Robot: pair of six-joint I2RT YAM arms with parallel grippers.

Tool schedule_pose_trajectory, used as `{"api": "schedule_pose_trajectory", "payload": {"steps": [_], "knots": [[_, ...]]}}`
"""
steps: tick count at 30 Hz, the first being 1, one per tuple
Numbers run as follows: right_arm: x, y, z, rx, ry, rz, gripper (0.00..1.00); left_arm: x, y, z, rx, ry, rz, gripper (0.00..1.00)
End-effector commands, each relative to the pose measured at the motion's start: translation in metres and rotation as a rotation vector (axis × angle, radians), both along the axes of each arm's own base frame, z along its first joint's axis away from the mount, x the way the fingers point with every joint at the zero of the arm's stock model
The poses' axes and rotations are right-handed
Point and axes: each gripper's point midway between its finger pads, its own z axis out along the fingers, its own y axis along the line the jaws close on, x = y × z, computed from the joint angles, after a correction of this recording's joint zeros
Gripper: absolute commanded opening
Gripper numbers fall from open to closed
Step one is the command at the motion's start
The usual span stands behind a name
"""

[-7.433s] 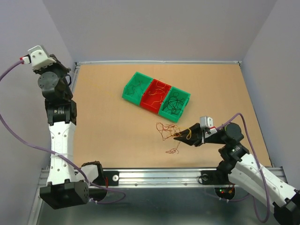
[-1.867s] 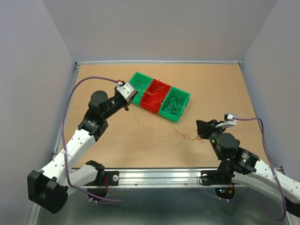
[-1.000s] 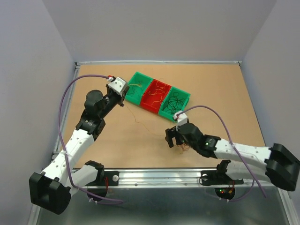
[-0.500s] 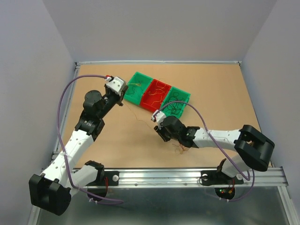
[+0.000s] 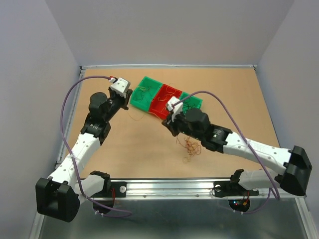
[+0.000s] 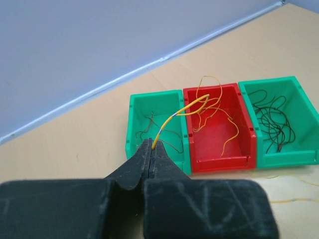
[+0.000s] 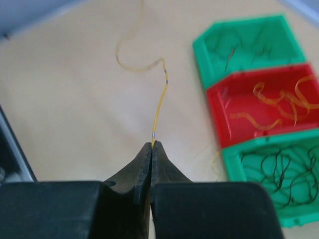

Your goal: Untangle the cables

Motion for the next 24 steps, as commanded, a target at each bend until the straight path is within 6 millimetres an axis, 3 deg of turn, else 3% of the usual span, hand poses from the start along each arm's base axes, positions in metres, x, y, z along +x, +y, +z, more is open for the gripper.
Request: {"api": "schedule_pose_trajectory", "payload": {"steps": [1, 2, 3, 4, 6, 9, 13, 18, 21, 22, 24], "knots": [[-0.013, 0.012, 0.122, 0.292, -0.081, 0.052, 0.01, 0.002, -0.009, 0.007, -0.018, -0.030, -0.046, 0.00], [0.000, 0.003, 0.129, 0.305, -0.095, -0.042, 0.01, 0.003, -0.009, 0.005, -0.016, -0.026, -0.046, 0.00], [-0.001, 0.005, 0.135, 0.330, -0.068, -0.052, 0.00, 0.004, -0.009, 0.004, -0.015, -0.027, -0.046, 0.00], [0.021, -0.012, 0.146, 0.348, -0.076, -0.230, 0.00, 0.004, -0.008, 0.004, -0.016, -0.028, -0.042, 0.00], [0.039, -0.020, 0.141, 0.298, -0.104, -0.331, 0.01, 0.004, -0.008, 0.004, -0.018, -0.034, -0.042, 0.00], [0.047, -0.009, 0.147, 0.295, -0.123, -0.324, 0.01, 0.003, -0.008, 0.004, -0.022, -0.037, -0.042, 0.00], [0.040, 0.007, 0.183, 0.373, -0.144, -0.233, 0.00, 0.005, -0.008, 0.002, -0.022, -0.037, -0.039, 0.00], [0.048, 0.007, 0.217, 0.434, -0.201, -0.268, 0.00, 0.009, -0.016, 0.001, -0.039, -0.040, -0.069, 0.00], [0.057, 0.012, 0.228, 0.443, -0.226, -0.282, 0.01, 0.019, -0.024, 0.000, -0.053, -0.015, -0.099, 0.00], [0.056, 0.014, 0.247, 0.472, -0.247, -0.271, 0.01, 0.022, -0.025, -0.001, -0.053, -0.006, -0.098, 0.00], [0.059, 0.021, 0.258, 0.489, -0.254, -0.258, 0.01, 0.032, -0.027, -0.002, -0.057, 0.017, -0.088, 0.00]]}}
